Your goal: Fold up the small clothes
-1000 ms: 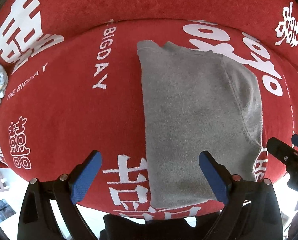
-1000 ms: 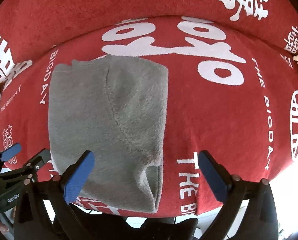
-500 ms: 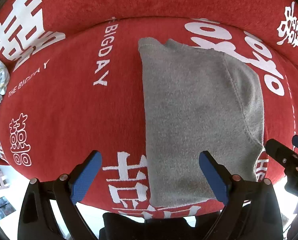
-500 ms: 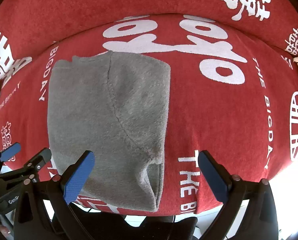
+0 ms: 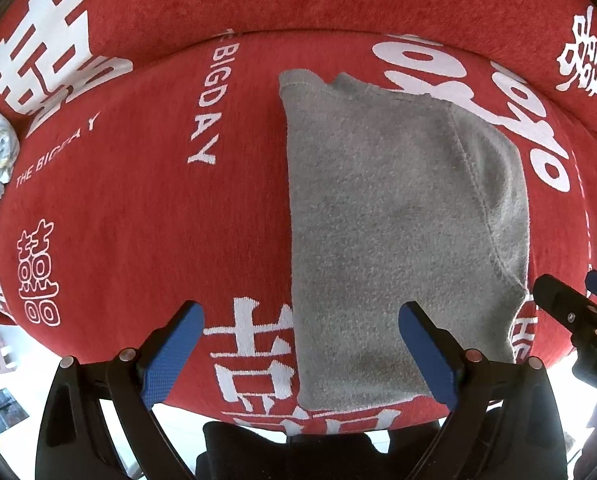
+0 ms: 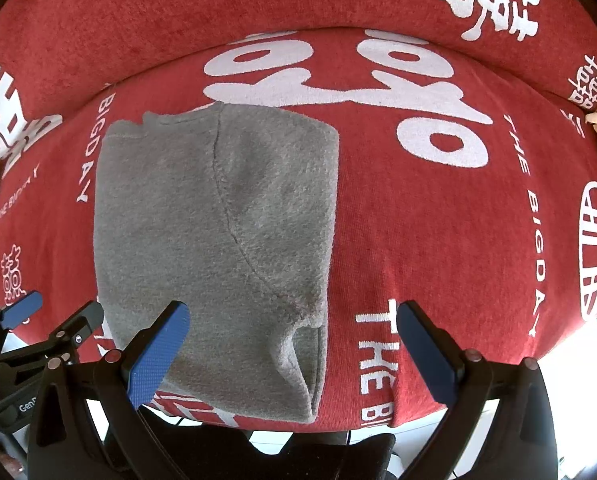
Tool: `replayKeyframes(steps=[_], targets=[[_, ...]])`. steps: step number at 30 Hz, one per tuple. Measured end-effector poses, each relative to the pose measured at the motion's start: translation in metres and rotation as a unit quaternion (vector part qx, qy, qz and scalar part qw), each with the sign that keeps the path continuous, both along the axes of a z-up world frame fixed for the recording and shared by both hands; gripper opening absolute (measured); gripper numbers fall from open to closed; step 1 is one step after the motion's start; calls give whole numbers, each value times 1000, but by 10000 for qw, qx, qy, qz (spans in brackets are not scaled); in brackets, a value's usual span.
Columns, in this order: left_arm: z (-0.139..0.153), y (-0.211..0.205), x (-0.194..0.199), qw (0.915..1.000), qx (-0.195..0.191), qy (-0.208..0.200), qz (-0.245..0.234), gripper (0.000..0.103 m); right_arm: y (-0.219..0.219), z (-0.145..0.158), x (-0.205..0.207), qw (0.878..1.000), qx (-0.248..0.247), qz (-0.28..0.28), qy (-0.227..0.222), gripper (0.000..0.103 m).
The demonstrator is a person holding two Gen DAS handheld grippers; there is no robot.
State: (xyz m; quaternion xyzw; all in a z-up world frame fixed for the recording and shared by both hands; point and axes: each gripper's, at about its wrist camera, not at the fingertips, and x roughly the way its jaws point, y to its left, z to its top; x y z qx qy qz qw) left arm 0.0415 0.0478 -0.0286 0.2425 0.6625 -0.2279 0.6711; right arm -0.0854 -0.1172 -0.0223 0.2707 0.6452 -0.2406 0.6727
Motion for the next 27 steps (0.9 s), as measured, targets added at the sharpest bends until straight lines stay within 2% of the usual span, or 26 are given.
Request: replayKeyframes(steps=[27], targets=[[-2, 4, -1, 10000, 4, 52, 81, 98, 3, -1, 1, 10000, 22, 44, 3, 103]])
